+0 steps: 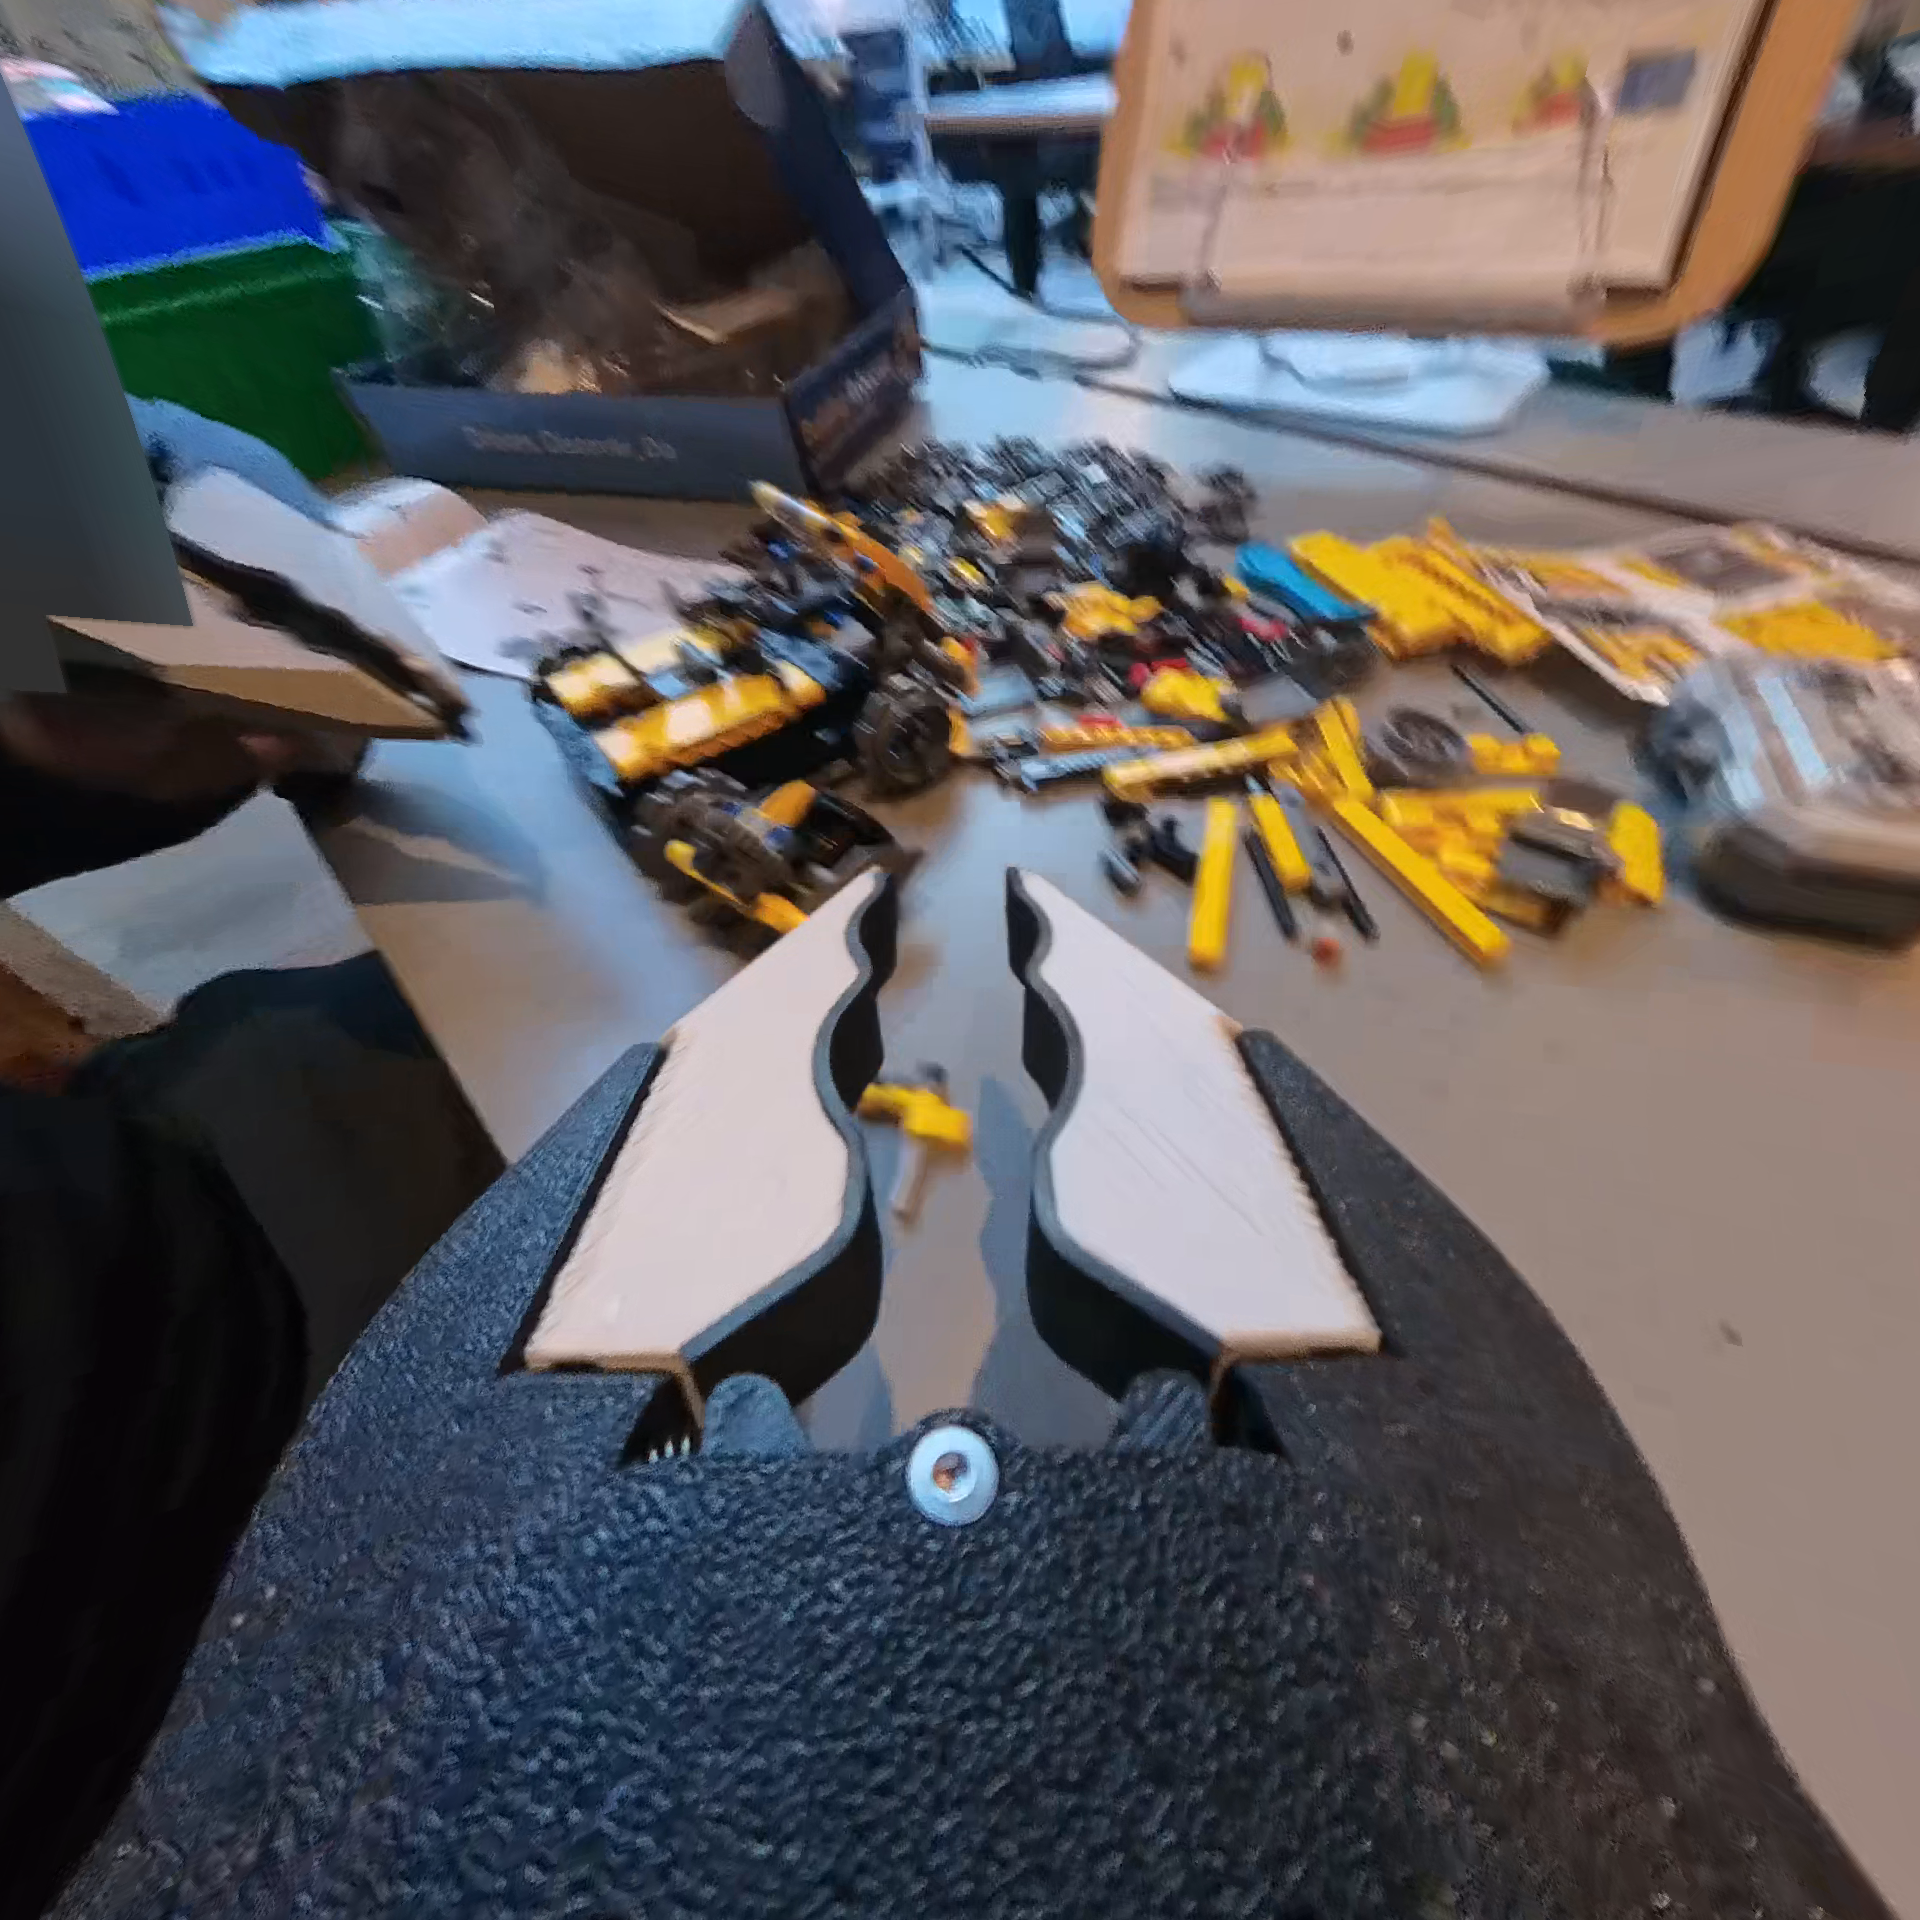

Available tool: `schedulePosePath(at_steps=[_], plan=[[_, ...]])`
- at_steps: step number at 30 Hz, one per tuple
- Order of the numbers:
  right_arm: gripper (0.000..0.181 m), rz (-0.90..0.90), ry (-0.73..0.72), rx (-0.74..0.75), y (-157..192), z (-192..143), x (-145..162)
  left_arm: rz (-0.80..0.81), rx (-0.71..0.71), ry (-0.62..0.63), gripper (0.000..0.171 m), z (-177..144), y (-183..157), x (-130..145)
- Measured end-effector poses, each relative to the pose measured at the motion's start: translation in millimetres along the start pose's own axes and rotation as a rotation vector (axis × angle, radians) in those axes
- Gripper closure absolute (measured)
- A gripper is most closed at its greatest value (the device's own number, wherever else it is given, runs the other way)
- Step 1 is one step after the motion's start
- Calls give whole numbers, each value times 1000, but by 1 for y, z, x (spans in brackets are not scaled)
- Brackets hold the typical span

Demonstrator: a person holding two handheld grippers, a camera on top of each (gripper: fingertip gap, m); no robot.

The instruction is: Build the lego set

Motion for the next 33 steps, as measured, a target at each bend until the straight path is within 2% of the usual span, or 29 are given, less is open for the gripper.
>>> schedulePosePath(at_steps=[2, 6, 10, 16, 19, 25, 33], plan=[[164, -65, -12, -46, 22, 6, -9, 5, -2, 4, 169, 0, 0, 0], [157, -207, 86, -122, 59, 27, -17, 23, -6, 7, 169, 0, -2, 0], [157, -294, 112, -182, 87, 34, -24, 59, -13, -3, 169, -1, -5, 0], [158, -381, 180, -92, 84, 26, -26, 30, 75, 3, 169, 0, -6, 0], [163, -375, 166, -159, 89, 9, -23, 62, 103, -8, 169, 0, -14, -2], [163, -331, 190, -230, 102, -5, 6, 186, 154, -9, 169, 13, -49, -9], [163, -304, 122, -296, 120, 1, 0, 190, 166, -32, 169, 16, -53, -13]])
Point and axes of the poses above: each gripper's, where its closed fingertips meet, z out along the fingers, x out of its underside, y = z × x across the jaws, the point moved 7 cm from there along -z, back along the fingers, and after that the axes turned 7 degrees about y, right-handed, at the moved point
